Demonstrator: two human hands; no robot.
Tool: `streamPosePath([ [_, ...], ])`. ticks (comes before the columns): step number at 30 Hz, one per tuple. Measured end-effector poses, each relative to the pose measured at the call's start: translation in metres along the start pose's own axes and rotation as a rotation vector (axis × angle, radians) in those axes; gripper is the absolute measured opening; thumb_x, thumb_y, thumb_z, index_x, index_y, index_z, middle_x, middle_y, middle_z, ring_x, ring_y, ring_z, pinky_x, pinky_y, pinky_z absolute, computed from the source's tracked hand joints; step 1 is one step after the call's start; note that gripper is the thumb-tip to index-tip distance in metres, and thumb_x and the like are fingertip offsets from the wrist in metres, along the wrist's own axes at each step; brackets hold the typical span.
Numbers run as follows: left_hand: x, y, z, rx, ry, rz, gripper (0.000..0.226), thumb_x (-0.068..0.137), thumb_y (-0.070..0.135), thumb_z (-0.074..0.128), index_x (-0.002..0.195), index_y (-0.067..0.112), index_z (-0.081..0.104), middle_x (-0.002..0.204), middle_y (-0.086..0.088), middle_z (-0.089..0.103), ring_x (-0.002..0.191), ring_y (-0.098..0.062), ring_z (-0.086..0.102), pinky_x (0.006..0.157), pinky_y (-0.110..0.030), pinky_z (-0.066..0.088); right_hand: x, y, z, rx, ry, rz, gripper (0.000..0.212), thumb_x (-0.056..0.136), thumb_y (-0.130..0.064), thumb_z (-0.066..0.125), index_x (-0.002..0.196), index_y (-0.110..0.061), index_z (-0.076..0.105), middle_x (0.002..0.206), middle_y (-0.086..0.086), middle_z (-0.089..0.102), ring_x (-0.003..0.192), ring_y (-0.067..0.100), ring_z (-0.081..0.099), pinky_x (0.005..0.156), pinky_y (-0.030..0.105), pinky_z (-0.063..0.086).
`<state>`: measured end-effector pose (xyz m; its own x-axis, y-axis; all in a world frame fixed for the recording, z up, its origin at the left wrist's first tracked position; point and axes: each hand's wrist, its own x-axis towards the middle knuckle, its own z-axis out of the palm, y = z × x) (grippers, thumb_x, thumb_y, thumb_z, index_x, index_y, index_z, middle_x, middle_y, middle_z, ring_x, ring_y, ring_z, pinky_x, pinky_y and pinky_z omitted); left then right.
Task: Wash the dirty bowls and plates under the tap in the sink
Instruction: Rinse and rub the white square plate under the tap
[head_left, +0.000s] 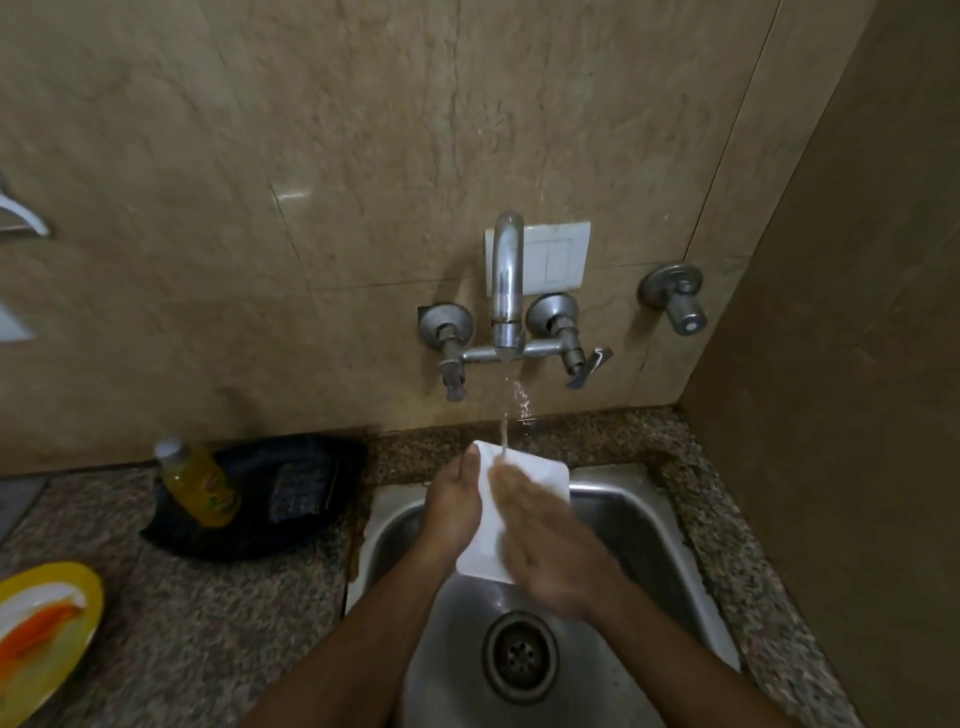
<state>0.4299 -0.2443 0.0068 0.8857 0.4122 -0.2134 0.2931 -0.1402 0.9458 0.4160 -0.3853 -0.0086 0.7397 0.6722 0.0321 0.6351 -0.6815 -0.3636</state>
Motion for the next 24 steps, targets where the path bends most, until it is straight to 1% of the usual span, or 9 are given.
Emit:
streamPosePath([
  [2,-0.001,-0.002,0.000,0.004,0.014,-0.001,0.037,0.105,0.034,0.039,0.089,0.017,0.068,0.086,0.000,0.069,0.082,-0.012,0.063,0.074,-0.026,0.048,0.003,-0.001,0.001,-0.005,0.003,0.044,0.070,0.099,-0.043,0.021,0.156,-0.019,-0.011,0.161,-0.005,-0.021,0.149,0.008,-0.017,0.123,0.032,-0.002],
  [4,-0.001,0.000,-0.001,0.001,0.037,-0.010,0.039,0.105,0.033,0.041,0.080,0.015,0.065,0.077,0.000,0.065,0.075,-0.012,0.060,0.066,-0.024,0.045,0.004,-0.008,0.001,0.054,0.006,0.005,0.073,0.094,-0.046,0.016,0.157,-0.015,-0.005,0.164,0.000,-0.013,0.151,0.010,-0.012,0.124,0.031,-0.001],
  [7,-0.001,0.001,-0.003,0.044,0.063,0.025,0.037,0.105,0.032,0.039,0.092,0.013,0.068,0.087,0.000,0.067,0.084,-0.014,0.061,0.074,-0.026,0.044,0.005,-0.001,0.003,0.017,0.042,0.041,0.071,0.097,-0.045,0.019,0.158,-0.016,-0.004,0.164,-0.001,-0.014,0.150,0.007,-0.013,0.124,0.034,0.003],
  [11,-0.003,-0.001,-0.004,0.052,0.081,0.005,0.036,0.105,0.031,0.039,0.089,0.013,0.065,0.084,-0.001,0.066,0.080,-0.013,0.060,0.066,-0.023,0.044,0.006,-0.002,0.008,0.024,0.017,-0.012,0.069,0.100,-0.042,0.023,0.157,-0.013,-0.002,0.163,0.001,-0.013,0.151,0.010,-0.013,0.124,0.031,0.001],
  [14,-0.003,-0.003,-0.006,0.068,0.096,0.013,0.037,0.105,0.033,0.039,0.100,0.010,0.068,0.094,-0.002,0.067,0.089,-0.018,0.061,0.077,-0.025,0.042,0.010,0.005,0.010,-0.015,0.022,0.062,0.071,0.098,-0.047,0.016,0.157,-0.016,-0.006,0.164,0.002,-0.017,0.150,0.011,-0.014,0.124,0.036,0.003],
  [16,-0.002,-0.005,-0.009,0.116,0.125,0.034,0.040,0.105,0.032,0.038,0.104,0.007,0.069,0.096,-0.004,0.067,0.089,-0.018,0.060,0.079,-0.025,0.041,0.007,0.006,0.011,-0.016,0.002,0.078,0.073,0.097,-0.048,0.018,0.157,-0.016,-0.009,0.163,0.004,-0.020,0.150,0.013,-0.015,0.122,0.031,-0.005],
  [20,0.001,0.002,-0.012,0.131,0.127,0.072,0.040,0.105,0.033,0.039,0.085,0.010,0.065,0.080,-0.004,0.064,0.073,-0.016,0.057,0.065,-0.026,0.038,0.006,0.002,0.009,0.004,0.051,0.018,0.069,0.102,-0.039,0.031,0.157,-0.018,-0.007,0.158,-0.007,-0.021,0.148,0.005,-0.015,0.123,0.028,-0.002],
  [22,0.003,0.005,-0.015,0.144,0.121,0.088,0.042,0.105,0.032,0.038,0.084,0.007,0.065,0.078,-0.003,0.064,0.072,-0.014,0.057,0.066,-0.027,0.039,0.007,0.000,0.013,-0.014,0.047,0.052,0.070,0.102,-0.041,0.027,0.156,-0.017,-0.012,0.159,-0.004,-0.023,0.148,0.007,-0.019,0.121,0.026,-0.008],
  [24,0.004,0.003,-0.018,0.153,0.113,0.104,0.044,0.105,0.033,0.038,0.086,0.005,0.067,0.080,-0.004,0.066,0.073,-0.015,0.059,0.067,-0.028,0.042,0.004,-0.002,0.015,-0.008,0.030,0.049,0.069,0.101,-0.045,0.021,0.157,-0.017,-0.008,0.163,-0.001,-0.017,0.149,0.010,-0.016,0.122,0.030,-0.007],
])
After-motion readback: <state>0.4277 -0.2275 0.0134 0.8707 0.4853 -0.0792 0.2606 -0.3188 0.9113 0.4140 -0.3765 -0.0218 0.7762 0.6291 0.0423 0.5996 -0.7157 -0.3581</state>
